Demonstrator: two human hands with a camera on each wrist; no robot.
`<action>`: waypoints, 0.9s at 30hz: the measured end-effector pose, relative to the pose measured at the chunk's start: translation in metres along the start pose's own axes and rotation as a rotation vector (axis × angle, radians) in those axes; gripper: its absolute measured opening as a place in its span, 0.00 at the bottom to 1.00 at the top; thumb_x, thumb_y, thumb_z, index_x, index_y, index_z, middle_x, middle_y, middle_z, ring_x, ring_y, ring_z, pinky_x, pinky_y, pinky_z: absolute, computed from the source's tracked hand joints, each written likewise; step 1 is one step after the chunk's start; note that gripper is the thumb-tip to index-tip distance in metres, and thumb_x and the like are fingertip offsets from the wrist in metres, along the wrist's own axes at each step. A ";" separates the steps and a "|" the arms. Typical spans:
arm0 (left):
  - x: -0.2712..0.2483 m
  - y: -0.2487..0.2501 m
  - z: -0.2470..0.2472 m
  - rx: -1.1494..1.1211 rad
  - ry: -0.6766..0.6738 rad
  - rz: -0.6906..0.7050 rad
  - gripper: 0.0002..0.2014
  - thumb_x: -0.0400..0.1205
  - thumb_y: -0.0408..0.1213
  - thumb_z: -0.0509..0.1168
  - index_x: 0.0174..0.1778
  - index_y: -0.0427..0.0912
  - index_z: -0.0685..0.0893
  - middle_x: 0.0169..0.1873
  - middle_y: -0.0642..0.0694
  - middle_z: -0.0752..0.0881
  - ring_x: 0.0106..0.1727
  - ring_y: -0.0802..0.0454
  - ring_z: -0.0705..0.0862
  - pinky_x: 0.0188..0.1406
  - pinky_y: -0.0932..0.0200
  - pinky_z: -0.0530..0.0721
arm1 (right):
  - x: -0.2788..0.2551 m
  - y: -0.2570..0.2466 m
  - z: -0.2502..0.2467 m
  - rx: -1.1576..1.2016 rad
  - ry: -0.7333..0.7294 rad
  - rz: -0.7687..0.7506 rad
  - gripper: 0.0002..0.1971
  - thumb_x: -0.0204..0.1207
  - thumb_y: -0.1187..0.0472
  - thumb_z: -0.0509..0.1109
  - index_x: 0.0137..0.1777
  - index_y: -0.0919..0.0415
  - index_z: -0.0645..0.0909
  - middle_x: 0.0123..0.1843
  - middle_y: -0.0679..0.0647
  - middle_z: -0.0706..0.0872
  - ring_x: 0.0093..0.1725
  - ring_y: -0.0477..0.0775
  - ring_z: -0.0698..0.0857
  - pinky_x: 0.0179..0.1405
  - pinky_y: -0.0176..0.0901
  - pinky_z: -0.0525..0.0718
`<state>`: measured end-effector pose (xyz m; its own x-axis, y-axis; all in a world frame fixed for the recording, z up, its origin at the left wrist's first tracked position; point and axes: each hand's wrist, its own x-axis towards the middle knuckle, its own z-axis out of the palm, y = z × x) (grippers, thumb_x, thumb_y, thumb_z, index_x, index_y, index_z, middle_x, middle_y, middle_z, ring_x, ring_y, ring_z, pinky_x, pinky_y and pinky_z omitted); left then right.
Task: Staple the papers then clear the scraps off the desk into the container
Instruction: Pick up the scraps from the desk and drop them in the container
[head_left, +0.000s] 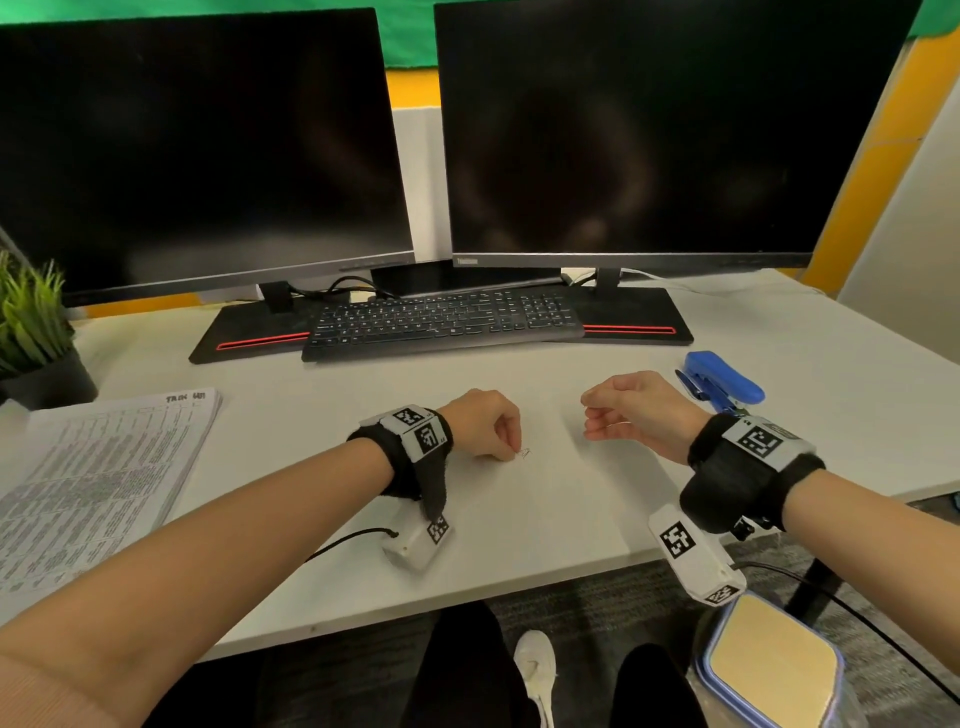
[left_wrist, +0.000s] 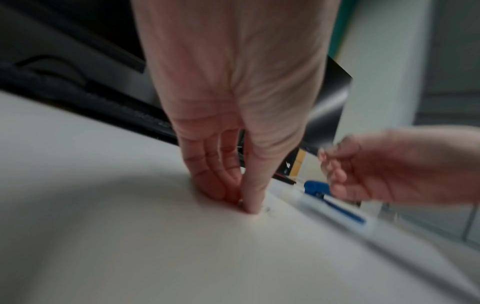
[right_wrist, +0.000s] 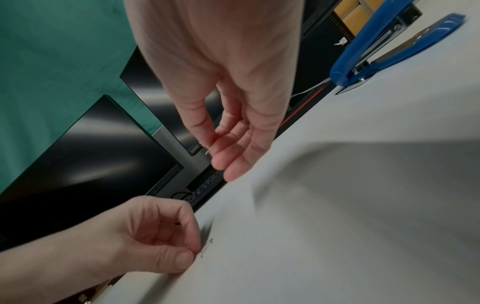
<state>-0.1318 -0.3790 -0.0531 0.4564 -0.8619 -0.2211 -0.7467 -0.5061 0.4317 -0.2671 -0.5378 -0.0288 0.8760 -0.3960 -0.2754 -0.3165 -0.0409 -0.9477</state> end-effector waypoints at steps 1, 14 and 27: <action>0.001 0.000 -0.001 -0.023 -0.015 -0.019 0.08 0.75 0.31 0.71 0.50 0.37 0.88 0.34 0.51 0.85 0.31 0.63 0.78 0.31 0.74 0.77 | 0.000 0.000 0.000 0.000 0.001 0.002 0.07 0.79 0.70 0.65 0.53 0.73 0.79 0.39 0.62 0.81 0.38 0.56 0.83 0.32 0.36 0.89; 0.006 0.000 -0.009 -0.250 -0.080 -0.117 0.06 0.74 0.25 0.72 0.39 0.40 0.86 0.29 0.47 0.86 0.23 0.60 0.83 0.28 0.71 0.86 | 0.001 0.005 0.002 0.022 0.007 0.004 0.08 0.79 0.69 0.65 0.55 0.73 0.80 0.40 0.61 0.81 0.39 0.56 0.83 0.52 0.50 0.86; 0.014 0.070 -0.026 -0.620 0.225 0.004 0.06 0.75 0.22 0.71 0.38 0.38 0.87 0.34 0.42 0.87 0.34 0.53 0.86 0.37 0.67 0.89 | -0.038 0.014 -0.038 0.525 0.111 0.096 0.03 0.80 0.69 0.63 0.47 0.68 0.78 0.37 0.58 0.80 0.38 0.54 0.83 0.44 0.46 0.89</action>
<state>-0.1654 -0.4258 -0.0032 0.5943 -0.8021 -0.0591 -0.3621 -0.3324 0.8708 -0.3189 -0.5585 -0.0251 0.7993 -0.4714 -0.3726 -0.1433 0.4527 -0.8801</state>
